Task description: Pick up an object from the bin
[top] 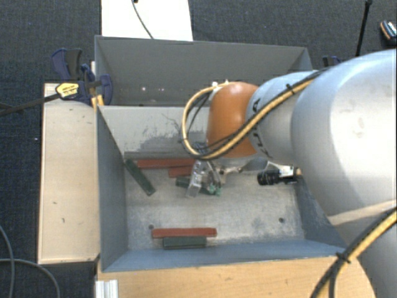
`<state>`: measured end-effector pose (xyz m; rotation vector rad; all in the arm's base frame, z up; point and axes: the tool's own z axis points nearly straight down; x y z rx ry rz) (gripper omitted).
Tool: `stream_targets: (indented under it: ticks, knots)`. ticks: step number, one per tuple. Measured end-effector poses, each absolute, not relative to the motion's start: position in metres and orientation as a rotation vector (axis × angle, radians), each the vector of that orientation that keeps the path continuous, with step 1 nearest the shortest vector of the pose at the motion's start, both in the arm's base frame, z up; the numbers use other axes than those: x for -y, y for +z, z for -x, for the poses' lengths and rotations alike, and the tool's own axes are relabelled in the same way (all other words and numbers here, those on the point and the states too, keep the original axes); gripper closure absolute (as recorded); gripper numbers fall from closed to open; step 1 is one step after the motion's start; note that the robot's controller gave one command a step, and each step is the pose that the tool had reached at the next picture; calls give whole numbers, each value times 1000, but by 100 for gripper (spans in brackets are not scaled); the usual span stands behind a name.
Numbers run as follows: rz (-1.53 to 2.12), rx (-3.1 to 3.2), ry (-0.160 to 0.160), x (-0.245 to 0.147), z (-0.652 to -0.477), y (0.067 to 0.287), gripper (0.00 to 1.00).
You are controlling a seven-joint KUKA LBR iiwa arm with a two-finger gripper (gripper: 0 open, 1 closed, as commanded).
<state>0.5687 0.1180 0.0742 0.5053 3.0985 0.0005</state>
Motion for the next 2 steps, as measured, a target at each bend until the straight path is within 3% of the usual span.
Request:
stream_targets:
  ticks: [1,2]
  knots:
    - [-56,-3134,3,-122,-561,165,100]
    - [-68,-3129,4,-123,-567,246,100]
